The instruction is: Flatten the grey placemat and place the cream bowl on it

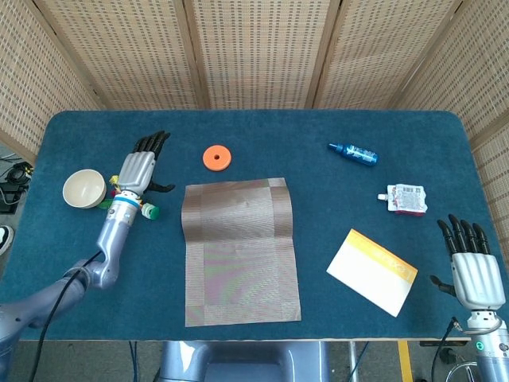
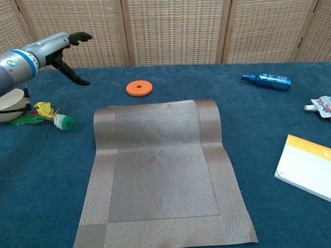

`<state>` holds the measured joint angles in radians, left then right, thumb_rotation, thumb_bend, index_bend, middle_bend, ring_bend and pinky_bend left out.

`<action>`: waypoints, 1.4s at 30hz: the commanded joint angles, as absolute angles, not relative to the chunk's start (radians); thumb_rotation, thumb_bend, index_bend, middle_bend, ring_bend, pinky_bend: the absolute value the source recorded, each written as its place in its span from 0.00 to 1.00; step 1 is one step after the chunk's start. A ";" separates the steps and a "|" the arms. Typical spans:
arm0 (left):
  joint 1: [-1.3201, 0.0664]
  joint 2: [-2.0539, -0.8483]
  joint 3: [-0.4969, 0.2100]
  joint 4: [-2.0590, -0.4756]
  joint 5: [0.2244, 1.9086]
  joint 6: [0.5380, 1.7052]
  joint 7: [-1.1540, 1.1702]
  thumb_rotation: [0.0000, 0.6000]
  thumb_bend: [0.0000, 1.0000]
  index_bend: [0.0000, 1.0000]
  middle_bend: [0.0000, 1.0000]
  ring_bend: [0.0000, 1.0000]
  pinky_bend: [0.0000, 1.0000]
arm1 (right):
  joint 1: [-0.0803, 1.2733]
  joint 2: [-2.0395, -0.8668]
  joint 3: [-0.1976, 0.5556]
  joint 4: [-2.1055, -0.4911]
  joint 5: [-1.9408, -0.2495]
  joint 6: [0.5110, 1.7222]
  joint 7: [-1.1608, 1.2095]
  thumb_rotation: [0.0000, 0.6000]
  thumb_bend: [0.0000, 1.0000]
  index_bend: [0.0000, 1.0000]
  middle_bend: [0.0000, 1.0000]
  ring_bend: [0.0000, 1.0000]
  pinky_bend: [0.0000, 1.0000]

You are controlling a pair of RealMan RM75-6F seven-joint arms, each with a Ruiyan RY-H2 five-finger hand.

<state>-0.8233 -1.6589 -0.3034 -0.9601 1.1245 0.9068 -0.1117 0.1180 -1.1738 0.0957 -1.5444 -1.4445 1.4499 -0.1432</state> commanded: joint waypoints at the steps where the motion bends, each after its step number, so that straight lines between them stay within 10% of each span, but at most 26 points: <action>1: -0.690 -1.490 -0.274 -1.231 1.095 1.035 0.020 1.00 0.00 0.00 0.00 0.00 0.00 | 0.119 -1.174 0.093 -1.546 -1.449 1.451 -0.145 1.00 0.00 0.06 0.00 0.00 0.00; 14: -0.394 -1.138 -0.126 -1.832 1.140 1.352 0.238 1.00 0.00 0.00 0.00 0.00 0.00 | 0.172 -1.212 0.016 -1.529 -1.572 1.364 -0.175 1.00 0.00 0.07 0.00 0.00 0.00; 42: -0.324 -1.033 -0.092 -1.881 1.222 1.330 0.209 1.00 0.00 0.00 0.00 0.00 0.00 | 0.542 -1.442 -0.098 -1.505 -1.862 0.958 -0.031 1.00 0.00 0.20 0.00 0.00 0.00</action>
